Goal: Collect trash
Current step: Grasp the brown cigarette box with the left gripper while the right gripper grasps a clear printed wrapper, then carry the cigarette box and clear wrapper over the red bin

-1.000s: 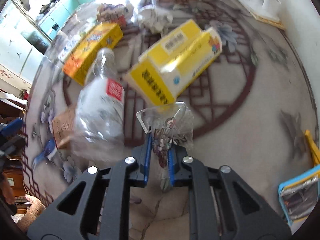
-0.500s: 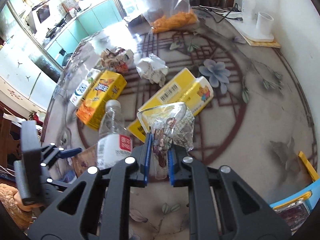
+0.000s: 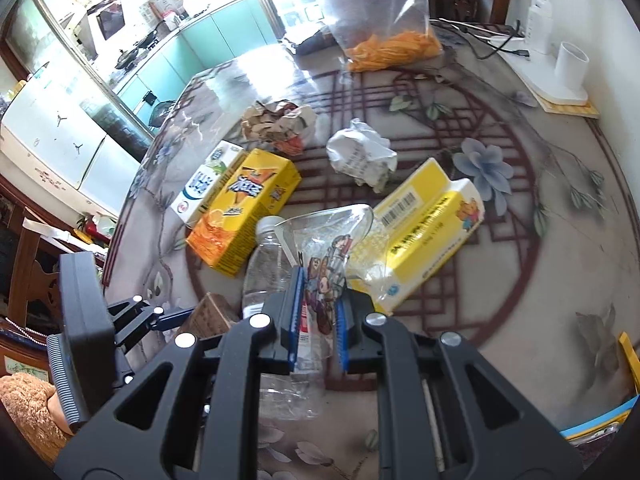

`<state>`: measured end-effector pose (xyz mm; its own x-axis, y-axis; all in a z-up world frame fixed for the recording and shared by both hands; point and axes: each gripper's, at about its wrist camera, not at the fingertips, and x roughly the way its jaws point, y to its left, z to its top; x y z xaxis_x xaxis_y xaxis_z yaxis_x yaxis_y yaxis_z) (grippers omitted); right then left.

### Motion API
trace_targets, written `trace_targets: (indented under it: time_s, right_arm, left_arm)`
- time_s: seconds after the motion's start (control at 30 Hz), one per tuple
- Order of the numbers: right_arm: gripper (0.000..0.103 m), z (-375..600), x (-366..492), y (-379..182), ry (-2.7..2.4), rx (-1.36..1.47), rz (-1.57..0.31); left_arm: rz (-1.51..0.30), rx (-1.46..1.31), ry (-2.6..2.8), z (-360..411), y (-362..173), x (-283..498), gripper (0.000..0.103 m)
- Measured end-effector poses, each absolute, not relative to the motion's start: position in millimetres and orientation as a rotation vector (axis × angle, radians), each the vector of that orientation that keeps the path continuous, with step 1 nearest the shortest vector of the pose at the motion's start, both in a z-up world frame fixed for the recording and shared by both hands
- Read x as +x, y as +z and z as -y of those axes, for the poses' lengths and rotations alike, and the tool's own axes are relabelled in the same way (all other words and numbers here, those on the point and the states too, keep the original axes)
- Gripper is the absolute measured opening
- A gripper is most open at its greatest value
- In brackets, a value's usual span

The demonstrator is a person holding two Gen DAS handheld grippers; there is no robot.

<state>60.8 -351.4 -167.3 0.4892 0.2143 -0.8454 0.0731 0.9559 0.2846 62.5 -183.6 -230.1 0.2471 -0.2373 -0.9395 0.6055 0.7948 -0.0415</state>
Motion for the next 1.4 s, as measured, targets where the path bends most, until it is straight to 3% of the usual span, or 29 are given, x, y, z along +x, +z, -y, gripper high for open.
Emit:
trace_targets:
  time_s: [0.47, 1.4]
  right_arm:
    - [0.015, 312.6, 56.2, -141.5, 0.162, 0.249, -1.017]
    - [0.015, 211.0, 33.7, -122.3, 0.272, 0.144, -1.014]
  left_arm:
    - [-1.019, 0.104, -0.453, 107.1, -144.8, 34.7, 0.056]
    - [-1.002, -0.051, -0.271, -9.8, -151.3, 8.2, 0.056]
